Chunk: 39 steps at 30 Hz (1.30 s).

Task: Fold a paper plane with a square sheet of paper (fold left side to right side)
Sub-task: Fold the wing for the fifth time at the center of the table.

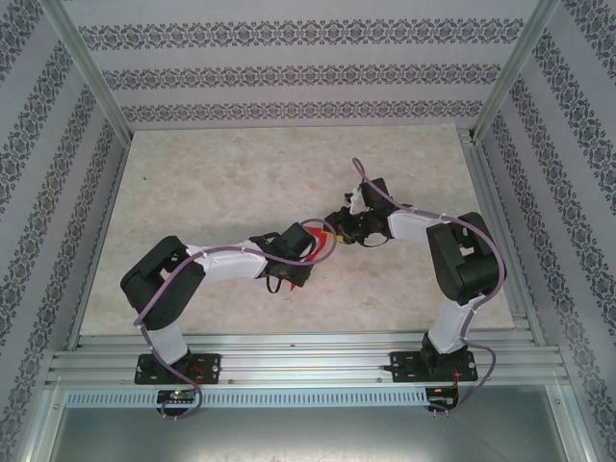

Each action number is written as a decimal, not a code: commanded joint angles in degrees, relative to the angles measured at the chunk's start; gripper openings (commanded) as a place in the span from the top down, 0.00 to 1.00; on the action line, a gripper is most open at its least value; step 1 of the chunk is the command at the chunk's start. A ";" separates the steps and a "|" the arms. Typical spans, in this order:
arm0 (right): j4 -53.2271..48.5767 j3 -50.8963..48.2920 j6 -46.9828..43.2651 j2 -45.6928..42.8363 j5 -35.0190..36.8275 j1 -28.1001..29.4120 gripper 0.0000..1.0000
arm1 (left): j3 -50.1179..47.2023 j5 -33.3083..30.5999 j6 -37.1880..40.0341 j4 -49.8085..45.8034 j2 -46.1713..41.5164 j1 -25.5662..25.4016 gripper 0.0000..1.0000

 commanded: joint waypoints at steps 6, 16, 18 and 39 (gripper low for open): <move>2.38 -3.92 -1.73 -5.15 2.23 -2.20 0.63 | -7.84 12.56 -6.65 15.33 -5.37 5.53 0.91; 8.98 -4.42 1.14 -2.21 0.97 0.10 0.69 | -16.43 23.04 -13.26 29.88 -7.66 11.82 0.93; 9.63 -4.16 1.36 -1.86 0.97 0.97 0.69 | -17.42 23.83 -14.20 31.53 -7.48 12.59 0.93; 18.31 -5.31 6.27 0.02 1.91 10.62 0.76 | -22.14 29.04 -19.18 41.83 -2.80 17.55 0.98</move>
